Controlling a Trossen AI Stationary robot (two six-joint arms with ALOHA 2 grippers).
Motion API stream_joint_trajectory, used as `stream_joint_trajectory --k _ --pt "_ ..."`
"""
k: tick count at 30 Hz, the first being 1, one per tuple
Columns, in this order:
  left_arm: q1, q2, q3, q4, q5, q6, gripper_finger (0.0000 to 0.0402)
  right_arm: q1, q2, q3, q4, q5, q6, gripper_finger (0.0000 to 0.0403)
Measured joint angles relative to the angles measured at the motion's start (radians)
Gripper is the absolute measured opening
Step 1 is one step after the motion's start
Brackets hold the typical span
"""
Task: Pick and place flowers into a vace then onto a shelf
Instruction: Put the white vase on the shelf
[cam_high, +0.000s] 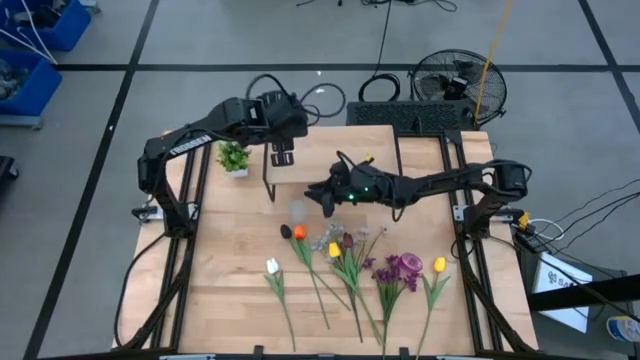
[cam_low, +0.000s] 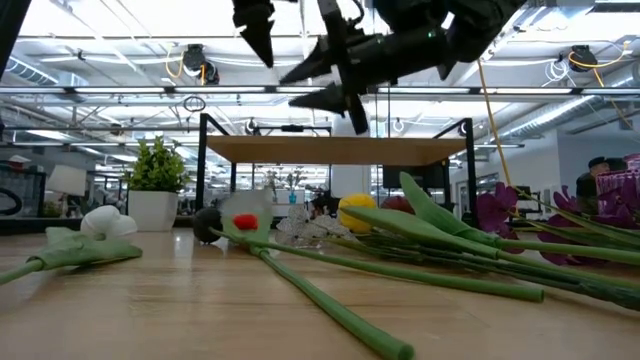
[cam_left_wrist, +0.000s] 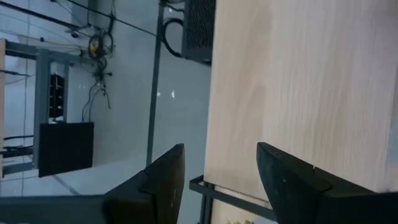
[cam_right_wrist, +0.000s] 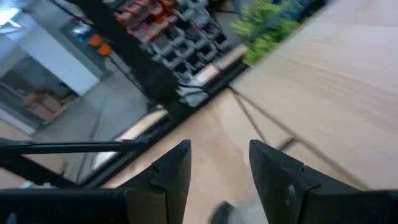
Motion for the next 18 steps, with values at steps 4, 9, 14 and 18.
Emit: stream_joint_trajectory --k 4,9,14,18 --pt "-0.004 0.001 0.059 -0.016 0.019 -0.015 0.0205 0.001 -0.010 0.000 0.017 -0.036 0.021 0.0155" --pt "-0.021 0.002 0.094 -0.028 0.034 -0.107 0.0205 0.040 -0.011 0.000 0.021 -0.040 0.011 0.0155" --pt "-0.033 0.002 0.096 -0.082 0.113 -0.275 0.0205 0.080 -0.011 0.000 0.017 -0.039 0.009 0.0155" --pt "-0.055 0.002 0.096 -0.136 0.237 -0.364 0.0205 0.125 -0.014 0.000 0.021 -0.068 0.013 0.0155"
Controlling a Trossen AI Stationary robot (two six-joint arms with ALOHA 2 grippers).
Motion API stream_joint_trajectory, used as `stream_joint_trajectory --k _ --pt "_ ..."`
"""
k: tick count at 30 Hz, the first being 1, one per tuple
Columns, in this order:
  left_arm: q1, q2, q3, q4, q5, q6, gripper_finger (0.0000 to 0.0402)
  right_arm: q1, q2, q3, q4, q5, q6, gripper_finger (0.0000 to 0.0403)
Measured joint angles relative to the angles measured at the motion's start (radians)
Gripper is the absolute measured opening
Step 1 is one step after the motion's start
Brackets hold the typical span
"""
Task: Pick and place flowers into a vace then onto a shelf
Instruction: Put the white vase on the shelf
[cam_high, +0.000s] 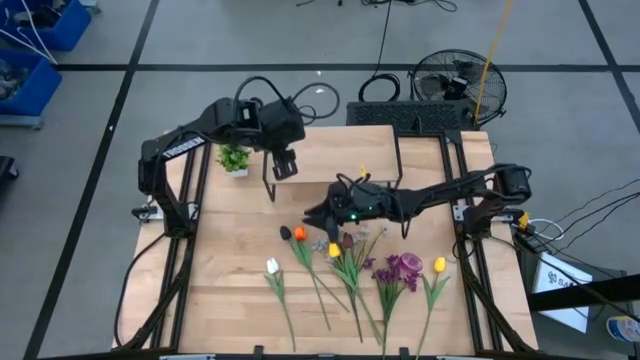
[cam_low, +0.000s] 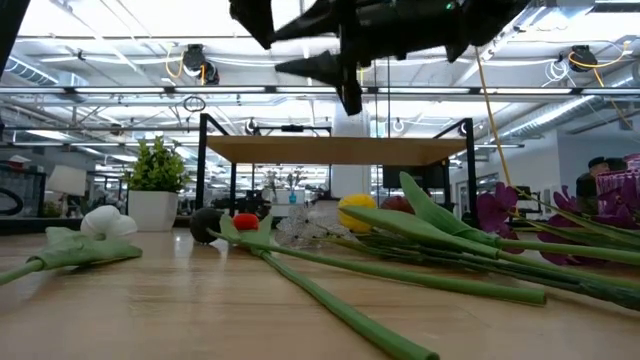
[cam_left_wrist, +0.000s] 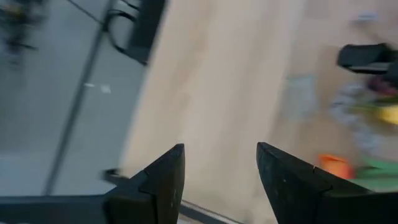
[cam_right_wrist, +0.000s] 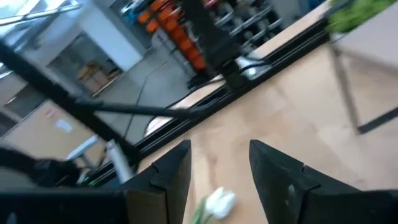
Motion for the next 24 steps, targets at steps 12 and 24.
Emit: stream_joint_trajectory --k 12,24 --pt "-0.175 0.000 -0.006 -0.005 0.191 -0.160 0.0204 0.089 -0.243 0.000 -0.457 0.011 -0.090 0.0155" --pt "-0.395 0.001 -0.096 0.229 0.125 -0.494 0.0204 0.179 -0.319 0.000 -0.892 0.116 -0.151 0.0158"
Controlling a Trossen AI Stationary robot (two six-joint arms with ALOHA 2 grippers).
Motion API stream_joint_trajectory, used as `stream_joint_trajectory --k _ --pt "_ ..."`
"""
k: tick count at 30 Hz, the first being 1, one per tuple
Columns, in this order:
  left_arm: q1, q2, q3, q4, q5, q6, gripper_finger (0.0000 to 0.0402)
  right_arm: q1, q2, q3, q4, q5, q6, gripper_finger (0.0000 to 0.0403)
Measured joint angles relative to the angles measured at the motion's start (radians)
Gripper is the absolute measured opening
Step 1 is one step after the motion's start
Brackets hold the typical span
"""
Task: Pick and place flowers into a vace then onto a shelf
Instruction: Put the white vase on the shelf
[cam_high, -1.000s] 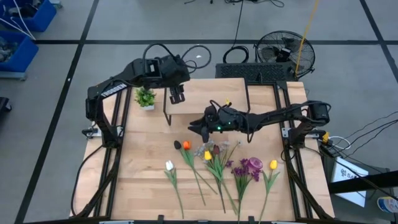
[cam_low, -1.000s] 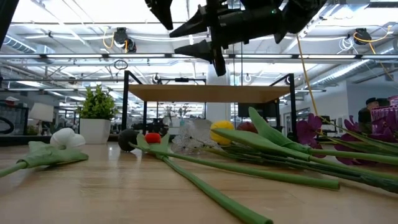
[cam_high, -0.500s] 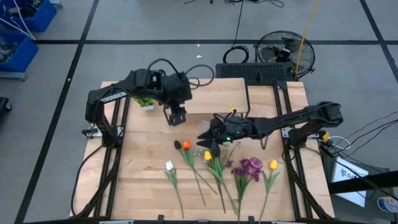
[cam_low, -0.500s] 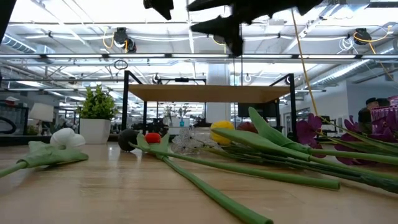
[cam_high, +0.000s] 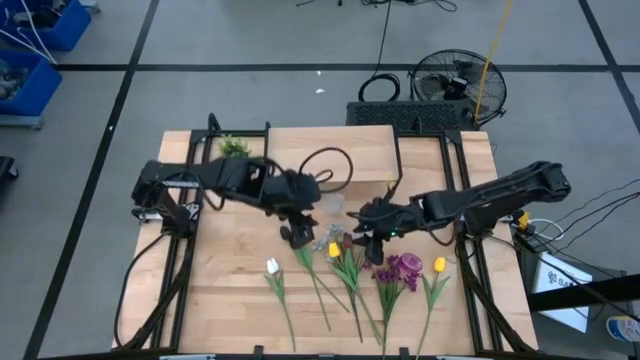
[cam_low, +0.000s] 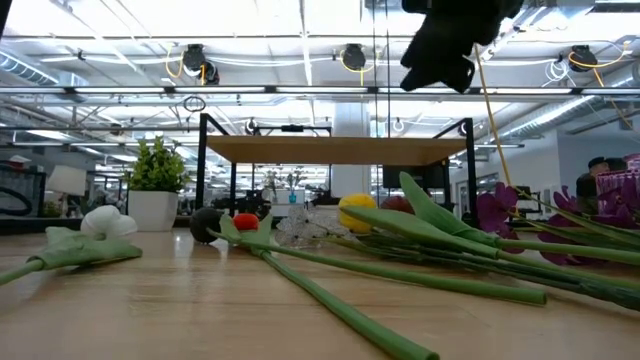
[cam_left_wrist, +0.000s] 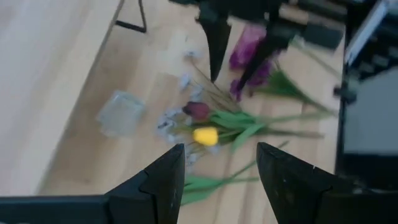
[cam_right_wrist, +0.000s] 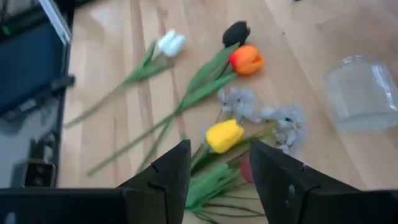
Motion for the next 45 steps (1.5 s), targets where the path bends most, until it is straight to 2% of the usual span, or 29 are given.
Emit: stream_joint_trajectory --k 5,12,16,18,24,30,39,45 --pt "-0.055 0.000 -0.021 0.006 -0.109 -0.125 0.0204 -0.002 0.034 -0.001 0.004 0.088 -0.110 0.0179" --pt "-0.110 0.000 -0.098 0.033 -0.156 -0.317 0.0205 -0.072 0.121 0.000 0.021 0.073 -0.222 0.0230" --pt "-0.140 0.000 -0.151 0.085 -0.160 -0.387 0.0205 -0.097 0.209 0.000 0.122 0.078 -0.323 0.0256" --pt "-0.155 0.000 -0.178 0.132 -0.160 -0.423 0.0205 -0.109 0.252 0.000 0.181 0.115 -0.366 0.0265" --pt "-0.193 -0.001 -0.214 0.226 -0.161 -0.497 0.0205 -0.161 0.335 0.000 0.228 0.235 -0.316 0.0274" --pt "-0.208 -0.001 -0.217 0.241 -0.161 -0.500 0.0205 -0.217 0.421 0.000 0.295 0.147 -0.321 0.0270" --pt "-0.213 0.000 -0.216 0.235 -0.160 -0.485 0.0204 -0.228 0.460 0.002 0.357 0.136 -0.319 0.0270" --pt "-0.215 0.000 -0.216 0.230 -0.158 -0.451 0.0205 -0.195 0.458 -0.001 0.342 -0.061 -0.215 0.0269"
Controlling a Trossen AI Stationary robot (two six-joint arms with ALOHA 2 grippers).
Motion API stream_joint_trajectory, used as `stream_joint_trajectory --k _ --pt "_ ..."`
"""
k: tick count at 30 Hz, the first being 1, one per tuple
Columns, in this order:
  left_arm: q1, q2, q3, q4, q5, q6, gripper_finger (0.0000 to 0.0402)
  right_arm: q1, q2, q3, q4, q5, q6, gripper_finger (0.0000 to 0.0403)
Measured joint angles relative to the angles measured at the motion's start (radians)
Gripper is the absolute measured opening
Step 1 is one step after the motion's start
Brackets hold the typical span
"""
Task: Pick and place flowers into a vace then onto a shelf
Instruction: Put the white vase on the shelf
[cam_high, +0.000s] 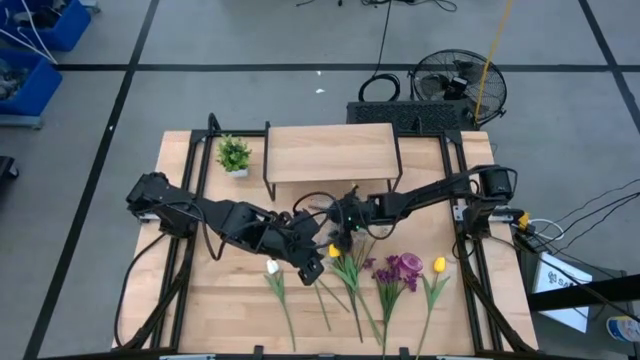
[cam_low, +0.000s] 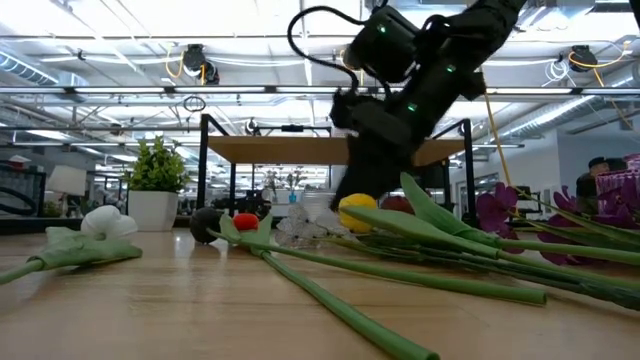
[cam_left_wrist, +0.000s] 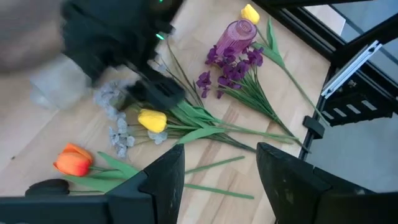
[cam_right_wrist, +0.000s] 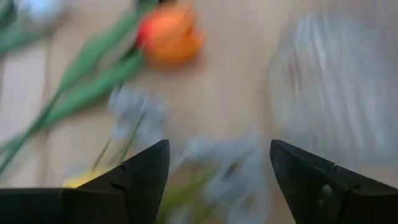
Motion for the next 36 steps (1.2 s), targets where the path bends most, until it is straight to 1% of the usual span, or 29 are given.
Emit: stream_joint_trajectory --k 2,4,8,11,16,19,21,24,30,36 --pt "0.000 0.000 0.000 0.000 0.000 0.012 0.0204 0.020 0.003 -0.002 -0.006 -0.031 0.005 0.0267" --pt "0.000 0.000 0.000 -0.001 0.003 0.018 0.0204 0.041 -0.003 -0.001 0.008 -0.024 -0.004 0.0263" --pt "0.000 0.000 0.000 -0.001 0.042 0.018 0.0204 0.082 -0.037 0.000 0.022 0.057 -0.077 0.0253" --pt "-0.001 0.000 0.001 -0.003 0.074 0.014 0.0204 0.103 -0.100 0.000 0.037 0.105 -0.121 0.0248" --pt "-0.007 0.000 0.001 -0.010 0.088 0.016 0.0204 0.130 -0.239 0.001 0.043 0.056 -0.127 0.0246" --pt "-0.009 0.000 0.001 -0.010 0.088 0.030 0.0204 0.146 -0.313 0.002 0.061 0.115 -0.210 0.0246" --pt "-0.009 0.000 0.001 -0.010 0.088 0.034 0.0204 0.136 -0.332 0.003 0.062 0.134 -0.284 0.0247" --pt "-0.007 0.000 0.001 -0.008 0.083 0.034 0.0205 0.114 -0.308 0.002 0.055 0.127 -0.315 0.0247" --pt "-0.004 0.000 0.001 -0.008 0.079 0.009 0.0205 0.054 -0.184 0.001 0.054 0.026 -0.344 0.0247" --pt "-0.004 0.000 0.001 -0.009 0.115 -0.040 0.0204 0.034 -0.095 0.000 0.050 0.001 -0.411 0.0247"
